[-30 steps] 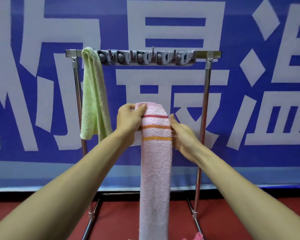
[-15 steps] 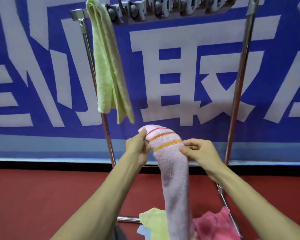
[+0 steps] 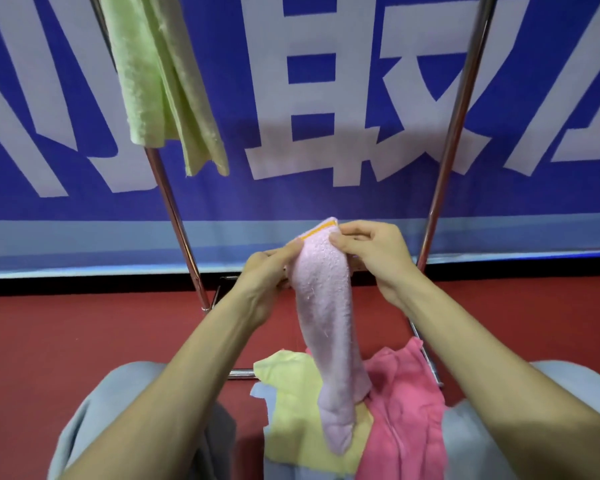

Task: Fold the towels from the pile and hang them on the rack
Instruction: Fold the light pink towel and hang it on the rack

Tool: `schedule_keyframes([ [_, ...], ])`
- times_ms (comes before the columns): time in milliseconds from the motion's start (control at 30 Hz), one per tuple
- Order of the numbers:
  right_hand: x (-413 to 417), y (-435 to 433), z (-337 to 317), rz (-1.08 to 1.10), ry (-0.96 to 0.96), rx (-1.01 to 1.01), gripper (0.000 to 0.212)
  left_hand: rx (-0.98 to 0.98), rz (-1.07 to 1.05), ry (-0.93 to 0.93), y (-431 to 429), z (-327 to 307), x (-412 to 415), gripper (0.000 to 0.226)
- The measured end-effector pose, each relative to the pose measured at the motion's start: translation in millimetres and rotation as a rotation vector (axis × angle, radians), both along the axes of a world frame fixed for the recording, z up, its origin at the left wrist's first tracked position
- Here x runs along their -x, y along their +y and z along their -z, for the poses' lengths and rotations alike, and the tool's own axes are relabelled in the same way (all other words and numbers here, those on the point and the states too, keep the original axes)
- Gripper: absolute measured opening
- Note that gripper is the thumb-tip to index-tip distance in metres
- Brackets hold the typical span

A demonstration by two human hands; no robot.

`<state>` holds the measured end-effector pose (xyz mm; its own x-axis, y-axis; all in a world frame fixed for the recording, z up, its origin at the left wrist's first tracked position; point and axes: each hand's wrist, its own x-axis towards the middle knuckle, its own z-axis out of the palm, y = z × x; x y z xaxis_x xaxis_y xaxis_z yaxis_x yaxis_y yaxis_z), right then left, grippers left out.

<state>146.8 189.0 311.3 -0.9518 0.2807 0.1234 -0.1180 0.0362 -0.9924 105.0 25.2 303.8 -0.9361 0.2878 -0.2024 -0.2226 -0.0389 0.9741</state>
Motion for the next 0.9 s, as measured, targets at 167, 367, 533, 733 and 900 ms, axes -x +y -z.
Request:
schedule_keyframes([
  [167, -12.8, 6.0, -3.7, 0.035, -0.015, 0.153, 0.013, 0.078, 0.186, 0.034, 5.0, 4.0, -16.3, 0.039],
  [367, -19.6, 18.3, -2.5, 0.049, -0.071, 0.235, 0.004, 0.041, 0.193, 0.202, 9.6, 7.8, -33.9, 0.019],
  [533, -17.7, 16.6, 6.3, 0.032, -0.149, 0.243, 0.028, -0.021, 0.132, 0.269, 10.5, 1.5, -35.1, 0.016],
  [733, -20.9, 6.6, 25.8, -0.273, -0.265, 0.224, 0.060, -0.044, 0.029, 0.285, -1.7, -9.9, -30.3, 0.015],
  [900, -24.2, -5.6, 27.3, -0.365, -0.243, 0.112, 0.068, -0.077, -0.088, 0.191, -18.6, -12.6, -24.7, 0.018],
])
